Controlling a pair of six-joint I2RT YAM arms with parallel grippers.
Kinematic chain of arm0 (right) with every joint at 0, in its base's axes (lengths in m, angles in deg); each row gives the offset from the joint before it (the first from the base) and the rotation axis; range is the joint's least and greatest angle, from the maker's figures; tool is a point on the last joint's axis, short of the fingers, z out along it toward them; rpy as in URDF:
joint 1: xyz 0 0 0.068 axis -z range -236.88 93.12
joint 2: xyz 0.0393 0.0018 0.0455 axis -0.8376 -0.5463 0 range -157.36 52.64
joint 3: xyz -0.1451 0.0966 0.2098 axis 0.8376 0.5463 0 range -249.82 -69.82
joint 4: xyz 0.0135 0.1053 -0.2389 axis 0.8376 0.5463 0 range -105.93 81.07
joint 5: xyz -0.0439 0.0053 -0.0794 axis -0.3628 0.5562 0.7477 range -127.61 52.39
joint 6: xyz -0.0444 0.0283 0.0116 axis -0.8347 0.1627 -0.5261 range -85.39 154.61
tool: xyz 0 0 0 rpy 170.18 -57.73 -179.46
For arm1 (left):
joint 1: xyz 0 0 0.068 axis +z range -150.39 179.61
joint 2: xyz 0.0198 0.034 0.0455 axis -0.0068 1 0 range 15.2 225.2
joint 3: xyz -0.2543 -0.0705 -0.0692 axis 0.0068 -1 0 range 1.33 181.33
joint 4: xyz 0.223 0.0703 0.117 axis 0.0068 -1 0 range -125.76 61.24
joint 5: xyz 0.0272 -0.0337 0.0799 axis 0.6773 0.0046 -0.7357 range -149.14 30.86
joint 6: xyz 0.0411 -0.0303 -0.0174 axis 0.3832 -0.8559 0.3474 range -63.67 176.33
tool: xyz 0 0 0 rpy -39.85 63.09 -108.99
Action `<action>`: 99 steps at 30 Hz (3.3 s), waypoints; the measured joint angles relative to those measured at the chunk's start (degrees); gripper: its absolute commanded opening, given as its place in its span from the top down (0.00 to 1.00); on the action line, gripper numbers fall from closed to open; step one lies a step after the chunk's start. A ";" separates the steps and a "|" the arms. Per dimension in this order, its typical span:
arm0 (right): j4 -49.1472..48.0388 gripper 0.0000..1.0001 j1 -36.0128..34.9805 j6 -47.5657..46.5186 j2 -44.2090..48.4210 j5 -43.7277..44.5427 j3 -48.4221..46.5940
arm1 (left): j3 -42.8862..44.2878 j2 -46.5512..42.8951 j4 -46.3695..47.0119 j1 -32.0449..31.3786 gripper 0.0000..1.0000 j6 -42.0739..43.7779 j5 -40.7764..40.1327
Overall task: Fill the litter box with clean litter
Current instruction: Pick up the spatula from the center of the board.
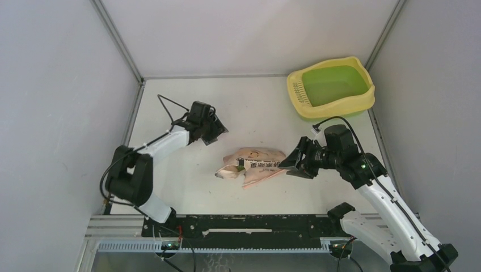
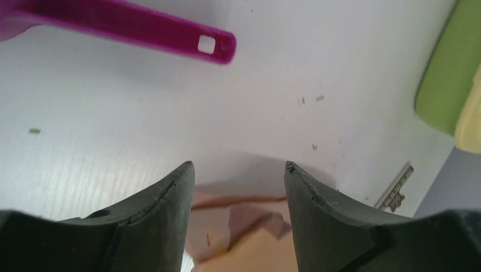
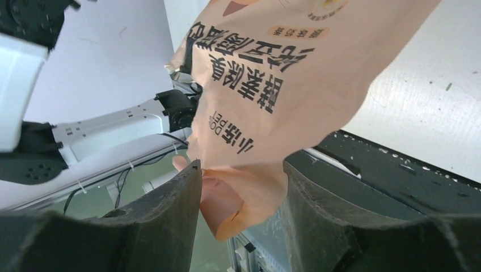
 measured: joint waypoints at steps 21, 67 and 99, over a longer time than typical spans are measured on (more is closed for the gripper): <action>2.62 0.05 1.46 -11.52 -1.51 -2.71 -0.02 | 15.65 18.03 -12.76 6.64 0.12 -19.71 -4.96; 1.36 0.09 6.49 -18.10 -1.05 -11.78 1.05 | 17.73 23.98 -23.96 8.17 0.99 -39.69 -1.55; -17.25 0.09 8.00 -13.03 3.69 -8.74 -8.90 | 0.55 -38.21 23.10 -10.23 0.96 -23.34 38.45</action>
